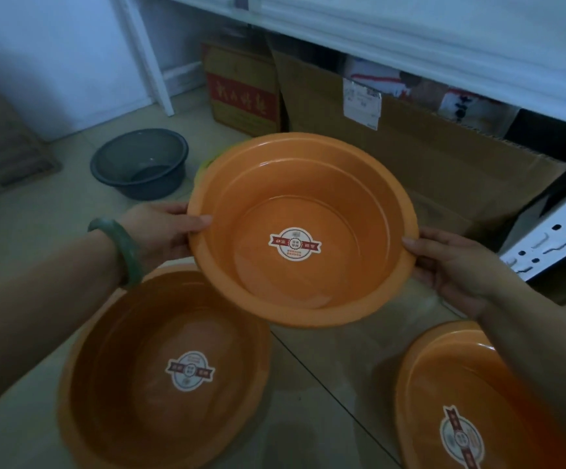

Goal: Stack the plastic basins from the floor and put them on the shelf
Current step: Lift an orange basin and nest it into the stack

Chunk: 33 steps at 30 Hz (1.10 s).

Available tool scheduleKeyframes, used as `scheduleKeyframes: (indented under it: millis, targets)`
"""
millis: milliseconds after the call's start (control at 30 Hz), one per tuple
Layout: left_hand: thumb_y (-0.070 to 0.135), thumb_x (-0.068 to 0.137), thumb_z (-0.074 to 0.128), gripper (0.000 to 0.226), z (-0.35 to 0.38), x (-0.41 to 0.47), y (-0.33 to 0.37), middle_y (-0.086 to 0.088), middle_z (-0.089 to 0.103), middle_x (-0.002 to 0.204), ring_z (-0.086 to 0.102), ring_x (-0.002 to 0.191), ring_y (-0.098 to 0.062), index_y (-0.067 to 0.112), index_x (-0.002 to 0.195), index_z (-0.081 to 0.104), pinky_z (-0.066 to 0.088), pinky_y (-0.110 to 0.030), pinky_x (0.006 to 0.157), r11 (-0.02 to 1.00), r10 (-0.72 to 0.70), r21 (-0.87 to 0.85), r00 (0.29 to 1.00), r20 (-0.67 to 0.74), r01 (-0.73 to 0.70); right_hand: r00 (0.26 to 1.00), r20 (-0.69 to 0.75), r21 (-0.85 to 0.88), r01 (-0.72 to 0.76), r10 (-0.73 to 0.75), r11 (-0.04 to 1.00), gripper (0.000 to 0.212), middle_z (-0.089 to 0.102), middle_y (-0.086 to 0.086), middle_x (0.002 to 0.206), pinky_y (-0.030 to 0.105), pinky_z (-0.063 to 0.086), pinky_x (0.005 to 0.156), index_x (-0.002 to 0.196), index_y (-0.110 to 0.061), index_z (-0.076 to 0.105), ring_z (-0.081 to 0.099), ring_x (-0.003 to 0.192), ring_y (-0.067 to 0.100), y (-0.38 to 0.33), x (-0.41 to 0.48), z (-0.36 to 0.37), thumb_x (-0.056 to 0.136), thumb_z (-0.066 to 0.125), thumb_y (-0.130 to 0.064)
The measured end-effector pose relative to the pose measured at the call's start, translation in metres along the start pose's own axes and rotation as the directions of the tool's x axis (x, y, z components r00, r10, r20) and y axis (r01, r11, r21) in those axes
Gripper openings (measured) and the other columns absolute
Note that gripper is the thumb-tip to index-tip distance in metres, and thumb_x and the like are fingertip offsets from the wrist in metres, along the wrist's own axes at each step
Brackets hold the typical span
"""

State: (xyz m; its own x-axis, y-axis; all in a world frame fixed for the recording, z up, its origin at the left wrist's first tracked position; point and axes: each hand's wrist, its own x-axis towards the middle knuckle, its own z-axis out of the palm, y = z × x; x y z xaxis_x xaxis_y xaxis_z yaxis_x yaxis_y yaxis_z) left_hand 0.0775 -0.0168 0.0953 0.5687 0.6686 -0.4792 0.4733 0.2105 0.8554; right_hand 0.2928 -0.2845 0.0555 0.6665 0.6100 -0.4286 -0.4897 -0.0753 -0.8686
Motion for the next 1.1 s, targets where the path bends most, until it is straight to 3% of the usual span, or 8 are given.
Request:
scheduleKeyframes:
  millis: [100, 267, 467, 633, 733, 900, 1000, 1100]
  targets:
    - [0.009, 0.086, 0.056, 0.010, -0.027, -0.019, -0.006, -0.010, 0.069, 0.090, 0.070, 0.057, -0.013, 0.014, 0.094, 0.062, 0.058, -0.024, 0.051, 0.997, -0.040, -0.070, 0.999, -0.010, 0.039, 0.995, 0.084, 0.035, -0.049, 0.046, 0.998, 0.033, 0.076, 0.008, 0.077, 0.025, 0.058, 0.055, 0.112, -0.001, 0.062, 0.073, 0.067, 0.015, 0.002, -0.006, 0.021, 0.079, 0.062, -0.005]
    - [0.015, 0.086, 0.057, 0.021, -0.074, -0.037, -0.033, -0.007, 0.065, 0.083, 0.066, 0.049, -0.008, 0.006, 0.104, 0.061, 0.057, -0.024, 0.053, 0.982, -0.144, -0.133, 0.989, -0.044, 0.137, 0.977, 0.185, -0.035, -0.098, 0.103, 0.995, 0.045, 0.076, 0.009, 0.081, 0.027, 0.059, 0.058, 0.115, -0.003, 0.062, 0.073, 0.070, 0.017, 0.013, -0.009, 0.054, 0.070, 0.067, -0.008]
    - [0.024, 0.070, 0.061, 0.049, -0.124, -0.053, -0.067, -0.009, 0.066, 0.085, 0.068, 0.062, -0.015, 0.002, 0.114, 0.059, 0.058, -0.029, 0.063, 0.945, -0.200, -0.254, 0.979, 0.048, 0.205, 0.952, 0.260, -0.116, -0.134, 0.160, 0.984, 0.052, 0.075, 0.011, 0.086, 0.028, 0.059, 0.059, 0.119, -0.003, 0.060, 0.073, 0.072, 0.018, 0.037, -0.014, 0.084, 0.068, 0.066, -0.009]
    - [0.016, 0.066, 0.067, 0.043, -0.147, -0.064, -0.093, -0.012, 0.070, 0.082, 0.071, 0.066, -0.020, 0.004, 0.108, 0.062, 0.060, -0.032, 0.061, 0.923, -0.267, -0.231, 0.944, 0.195, 0.309, 0.935, 0.286, -0.185, -0.163, 0.212, 0.969, 0.064, 0.073, 0.016, 0.092, 0.029, 0.060, 0.058, 0.120, 0.000, 0.058, 0.073, 0.070, 0.021, 0.054, -0.019, 0.101, 0.059, 0.071, -0.012]
    - [0.019, 0.034, 0.093, 0.072, -0.157, -0.065, -0.109, -0.015, 0.072, 0.084, 0.072, 0.071, -0.023, 0.002, 0.099, 0.067, 0.060, -0.033, 0.061, 0.912, -0.287, -0.224, 0.925, 0.250, 0.344, 0.929, 0.303, -0.201, -0.156, 0.213, 0.967, 0.075, 0.073, 0.014, 0.087, 0.028, 0.059, 0.057, 0.118, 0.000, 0.058, 0.073, 0.067, 0.020, 0.059, -0.020, 0.108, 0.048, 0.079, -0.015]
    - [0.018, 0.036, 0.093, 0.089, -0.174, -0.065, -0.122, -0.017, 0.072, 0.094, 0.073, 0.079, -0.024, -0.002, 0.115, 0.056, 0.060, -0.034, 0.066, 0.910, -0.321, -0.182, 0.911, 0.258, 0.372, 0.912, 0.346, -0.220, -0.150, 0.221, 0.964, 0.079, 0.075, 0.011, 0.084, 0.027, 0.059, 0.057, 0.113, -0.002, 0.061, 0.073, 0.068, 0.018, 0.064, -0.024, 0.117, 0.041, 0.086, -0.020]
    - [0.017, 0.029, 0.094, 0.087, -0.183, -0.067, -0.128, -0.018, 0.072, 0.091, 0.073, 0.077, -0.025, 0.000, 0.107, 0.059, 0.059, -0.033, 0.063, 0.912, -0.306, -0.189, 0.912, 0.274, 0.363, 0.900, 0.365, -0.248, -0.155, 0.240, 0.956, 0.103, 0.075, 0.014, 0.090, 0.031, 0.059, 0.060, 0.112, -0.003, 0.062, 0.074, 0.074, 0.022, 0.072, -0.025, 0.120, 0.019, 0.096, -0.030]
    - [0.016, 0.023, 0.095, 0.080, -0.187, -0.071, -0.134, -0.017, 0.073, 0.082, 0.073, 0.072, -0.025, 0.001, 0.094, 0.061, 0.059, -0.033, 0.059, 0.913, -0.304, -0.190, 0.913, 0.273, 0.361, 0.905, 0.349, -0.271, -0.151, 0.243, 0.951, 0.108, 0.074, 0.012, 0.087, 0.033, 0.059, 0.061, 0.112, -0.002, 0.062, 0.073, 0.073, 0.022, 0.078, -0.025, 0.127, 0.014, 0.096, -0.032]
